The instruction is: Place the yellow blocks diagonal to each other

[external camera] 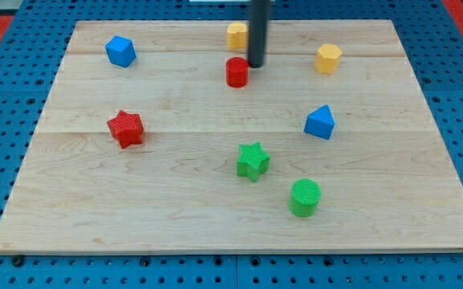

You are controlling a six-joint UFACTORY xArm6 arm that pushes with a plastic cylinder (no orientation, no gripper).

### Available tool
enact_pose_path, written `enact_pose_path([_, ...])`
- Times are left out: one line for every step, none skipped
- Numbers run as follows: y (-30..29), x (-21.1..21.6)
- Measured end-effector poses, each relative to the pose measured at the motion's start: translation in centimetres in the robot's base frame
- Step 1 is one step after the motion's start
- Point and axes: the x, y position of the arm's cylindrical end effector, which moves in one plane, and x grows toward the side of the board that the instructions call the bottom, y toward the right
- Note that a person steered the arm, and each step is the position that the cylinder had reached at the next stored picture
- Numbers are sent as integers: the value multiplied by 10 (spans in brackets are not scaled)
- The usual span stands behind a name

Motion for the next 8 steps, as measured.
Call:
enact_pose_path([-30, -31])
enact_pose_path([-30, -64])
enact_pose_path([-21, -84])
enact_pose_path([-10, -70])
enact_pose_path([3, -56])
enact_pose_path([-48, -35])
enact_pose_path([-133, 21])
enact_pose_path([-183, 83])
